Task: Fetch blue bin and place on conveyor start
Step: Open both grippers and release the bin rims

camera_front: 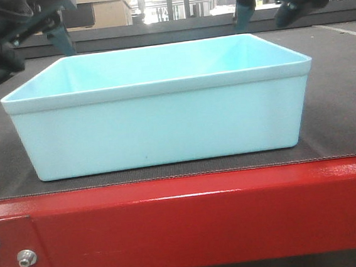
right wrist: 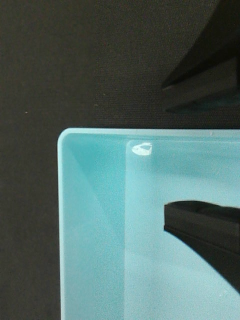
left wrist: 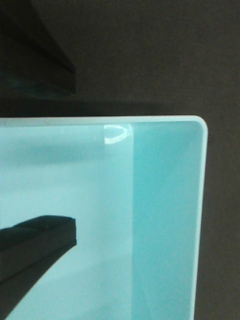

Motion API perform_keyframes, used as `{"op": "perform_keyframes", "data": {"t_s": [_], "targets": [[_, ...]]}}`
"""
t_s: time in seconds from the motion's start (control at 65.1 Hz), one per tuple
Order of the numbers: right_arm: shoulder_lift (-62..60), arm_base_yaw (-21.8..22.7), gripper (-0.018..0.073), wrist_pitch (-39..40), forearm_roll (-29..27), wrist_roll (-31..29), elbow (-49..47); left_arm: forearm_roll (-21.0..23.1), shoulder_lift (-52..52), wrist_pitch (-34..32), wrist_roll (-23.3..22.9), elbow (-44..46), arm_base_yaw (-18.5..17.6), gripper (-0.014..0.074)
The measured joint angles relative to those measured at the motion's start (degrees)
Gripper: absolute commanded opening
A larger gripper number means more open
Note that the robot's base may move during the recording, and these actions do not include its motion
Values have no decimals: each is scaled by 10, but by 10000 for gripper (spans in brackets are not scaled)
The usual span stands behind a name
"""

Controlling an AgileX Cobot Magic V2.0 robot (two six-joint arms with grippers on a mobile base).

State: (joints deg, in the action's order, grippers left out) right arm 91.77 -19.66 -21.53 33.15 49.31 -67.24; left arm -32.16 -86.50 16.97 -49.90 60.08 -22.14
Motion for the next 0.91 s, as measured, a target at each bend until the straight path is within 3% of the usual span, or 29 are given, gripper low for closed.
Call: {"op": "perform_keyframes", "data": {"t_s": [0.138, 0.246, 0.307, 0.522, 0.798, 0.906], "targets": [[-33, -1, 244, -13, 0, 0, -1, -6, 33, 33, 0, 39, -2, 230], [-71, -6, 34, -37, 1, 0, -2, -9, 71, 55, 0, 61, -6, 24], [-92, -12, -146, -47, 1, -4, -2, -6, 94, 63, 0, 63, -7, -112], [-152, -13, -163, -34, 3, -26, 27, 9, 168, 41, 0, 4, -8, -111], [-277, -13, -163, 149, 7, -28, 206, 13, 311, -70, 0, -180, -8, -111], [-333, -13, -163, 180, 8, -28, 264, 15, 382, -86, 0, -239, -8, -111]]}}
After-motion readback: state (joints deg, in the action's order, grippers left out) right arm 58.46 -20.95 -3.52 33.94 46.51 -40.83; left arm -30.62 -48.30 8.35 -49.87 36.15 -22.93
